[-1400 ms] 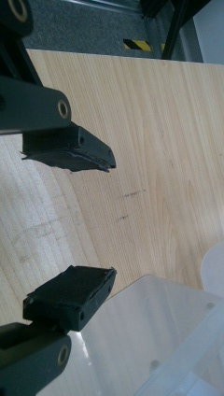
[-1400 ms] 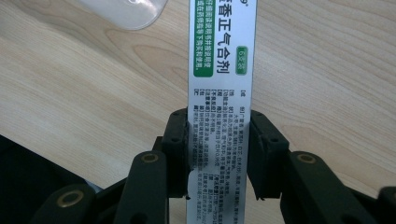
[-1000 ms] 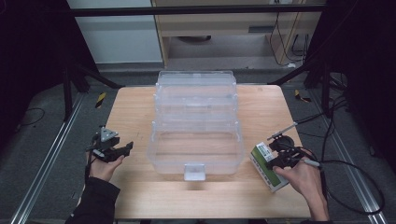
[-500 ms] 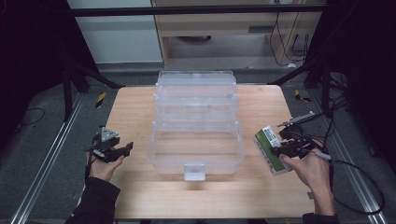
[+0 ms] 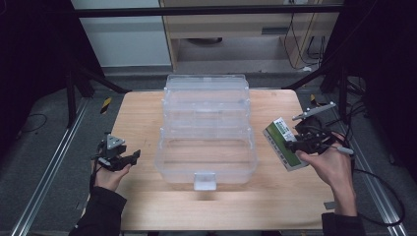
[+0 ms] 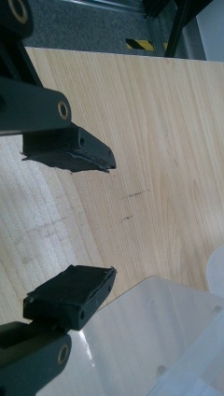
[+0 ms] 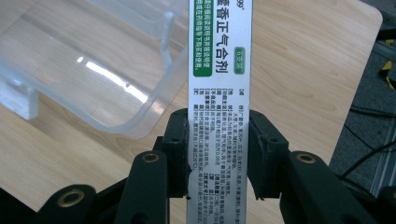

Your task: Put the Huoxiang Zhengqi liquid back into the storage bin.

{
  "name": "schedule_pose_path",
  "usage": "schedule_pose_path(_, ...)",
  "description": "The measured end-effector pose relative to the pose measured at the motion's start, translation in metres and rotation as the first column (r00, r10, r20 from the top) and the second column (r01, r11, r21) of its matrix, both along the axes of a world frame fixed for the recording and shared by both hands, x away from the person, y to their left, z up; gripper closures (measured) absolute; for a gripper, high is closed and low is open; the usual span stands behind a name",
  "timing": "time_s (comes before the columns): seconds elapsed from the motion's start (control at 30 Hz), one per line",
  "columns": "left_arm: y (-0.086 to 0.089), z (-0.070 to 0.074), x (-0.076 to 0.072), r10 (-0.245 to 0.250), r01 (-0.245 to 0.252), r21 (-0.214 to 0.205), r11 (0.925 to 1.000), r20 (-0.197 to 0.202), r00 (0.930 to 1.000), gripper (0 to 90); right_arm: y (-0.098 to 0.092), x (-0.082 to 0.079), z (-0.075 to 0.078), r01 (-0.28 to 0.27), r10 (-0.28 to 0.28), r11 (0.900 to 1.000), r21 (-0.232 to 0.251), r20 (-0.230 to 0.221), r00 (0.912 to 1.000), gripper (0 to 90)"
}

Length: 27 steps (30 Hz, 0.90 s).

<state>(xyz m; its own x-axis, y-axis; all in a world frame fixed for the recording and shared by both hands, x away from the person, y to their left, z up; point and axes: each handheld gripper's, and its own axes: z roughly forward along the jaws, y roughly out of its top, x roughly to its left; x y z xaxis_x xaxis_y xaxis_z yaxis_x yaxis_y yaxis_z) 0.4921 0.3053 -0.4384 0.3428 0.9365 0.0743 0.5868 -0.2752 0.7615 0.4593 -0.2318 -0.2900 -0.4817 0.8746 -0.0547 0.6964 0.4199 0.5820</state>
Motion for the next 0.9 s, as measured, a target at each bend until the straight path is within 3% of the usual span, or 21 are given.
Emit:
schedule_pose_path(0.23, 0.001, 0.000, 0.000, 0.001, -0.001, -0.001, 1.0000, -0.001, 1.0000, 40.2, 0.010, 0.009, 0.013, -0.088, 0.088, 0.9961, -0.008, 0.019, 0.9960, 64.1)
schedule_pose_path(0.47, 0.001, -0.001, 0.001, 0.002, -0.002, 0.000, 1.0000, -0.003, 1.0000, 40.2, 0.024, 0.016, 0.025, -0.182, 0.182, 0.9833, -0.002, 0.032, 0.9828, 64.1)
schedule_pose_path(0.67, 0.002, -0.001, 0.001, 0.002, -0.002, -0.002, 1.0000, -0.001, 1.0000, 40.2, 0.035, 0.023, 0.033, -0.273, 0.273, 0.9620, 0.005, 0.041, 0.9612, 64.1)
schedule_pose_path(0.9, 0.000, -0.001, 0.001, -0.002, 0.002, 0.001, 1.0000, -0.004, 1.0000, 40.2, 0.047, 0.032, 0.031, -0.349, 0.348, 0.9369, 0.023, 0.043, 0.9366, 64.2)
